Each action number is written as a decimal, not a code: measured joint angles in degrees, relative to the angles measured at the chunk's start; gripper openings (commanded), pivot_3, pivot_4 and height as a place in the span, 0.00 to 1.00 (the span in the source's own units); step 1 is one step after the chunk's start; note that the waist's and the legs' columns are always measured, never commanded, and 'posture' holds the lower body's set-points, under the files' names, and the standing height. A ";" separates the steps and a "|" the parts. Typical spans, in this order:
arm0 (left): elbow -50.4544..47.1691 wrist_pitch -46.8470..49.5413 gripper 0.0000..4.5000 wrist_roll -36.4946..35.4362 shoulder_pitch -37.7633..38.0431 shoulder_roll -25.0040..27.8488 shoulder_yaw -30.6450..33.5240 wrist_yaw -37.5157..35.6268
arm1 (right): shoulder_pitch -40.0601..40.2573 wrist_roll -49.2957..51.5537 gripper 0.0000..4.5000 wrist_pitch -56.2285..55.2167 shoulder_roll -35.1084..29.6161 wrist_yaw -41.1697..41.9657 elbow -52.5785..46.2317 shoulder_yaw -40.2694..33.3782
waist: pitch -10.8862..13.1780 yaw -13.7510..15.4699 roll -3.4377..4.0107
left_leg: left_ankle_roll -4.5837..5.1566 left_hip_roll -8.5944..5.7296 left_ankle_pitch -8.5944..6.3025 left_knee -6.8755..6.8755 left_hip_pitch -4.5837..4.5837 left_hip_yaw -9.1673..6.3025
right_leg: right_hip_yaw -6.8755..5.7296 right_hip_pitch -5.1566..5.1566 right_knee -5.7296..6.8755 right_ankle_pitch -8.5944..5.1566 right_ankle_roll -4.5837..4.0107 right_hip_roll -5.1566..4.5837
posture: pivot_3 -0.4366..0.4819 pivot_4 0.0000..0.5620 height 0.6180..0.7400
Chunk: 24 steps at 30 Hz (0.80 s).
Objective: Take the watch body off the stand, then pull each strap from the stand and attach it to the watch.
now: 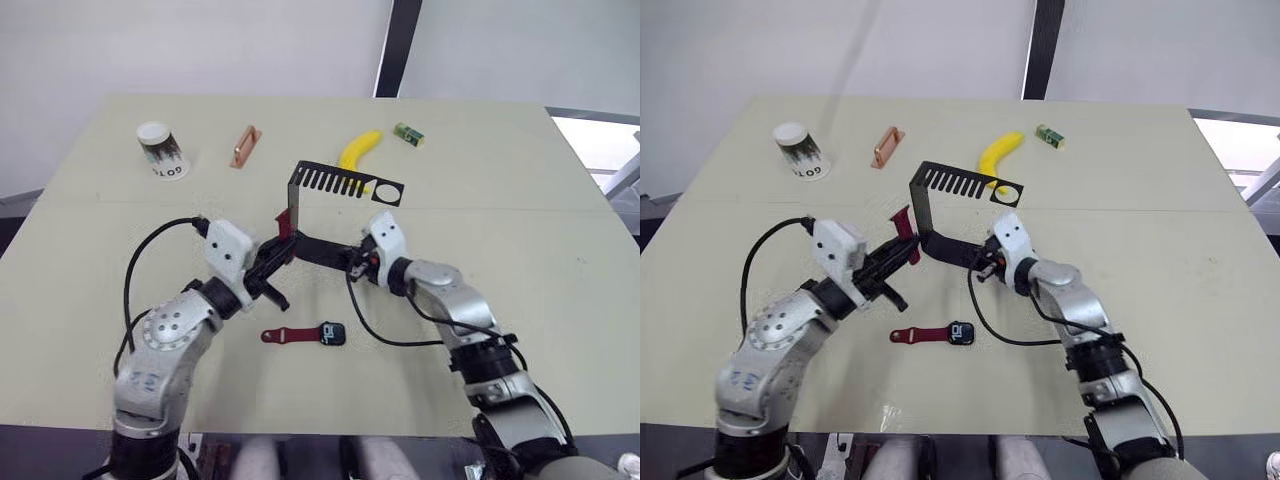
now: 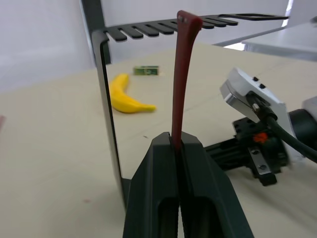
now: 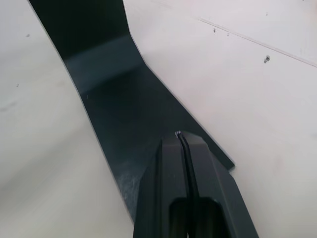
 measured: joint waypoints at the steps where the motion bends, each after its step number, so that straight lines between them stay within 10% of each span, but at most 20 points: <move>1: 0.14 1.96 0.00 -3.37 -0.11 1.95 0.94 -2.59 | 1.72 2.01 0.12 0.87 -1.66 1.99 -3.27 -1.07 | 0.01 0.02 0.01 | 0.00 -0.01 -0.01 0.00 -0.01 -0.01 | -0.01 0.00 -0.03 0.00 0.00 -0.01 | 0.48 0.27 1.00; 10: 8.65 11.22 0.00 -23.30 -8.08 7.70 2.79 -15.89 | 10.61 35.05 0.98 19.78 -14.43 14.27 -24.27 -17.44 | 0.13 -0.17 0.14 | 0.01 -0.01 -0.01 -0.04 0.08 -0.09 | -0.02 0.17 -0.37 0.01 0.03 0.07 | 0.48 0.27 1.00; 24: 18.32 11.87 0.00 -24.95 -18.74 6.90 -6.29 -22.69 | -0.51 57.67 0.98 30.55 -7.72 -4.19 -24.06 -18.33 | 0.14 -0.33 0.16 | 0.02 -0.02 0.00 0.04 -0.07 -0.10 | 0.00 0.09 -0.32 0.02 0.03 0.02 | 0.48 0.27 1.00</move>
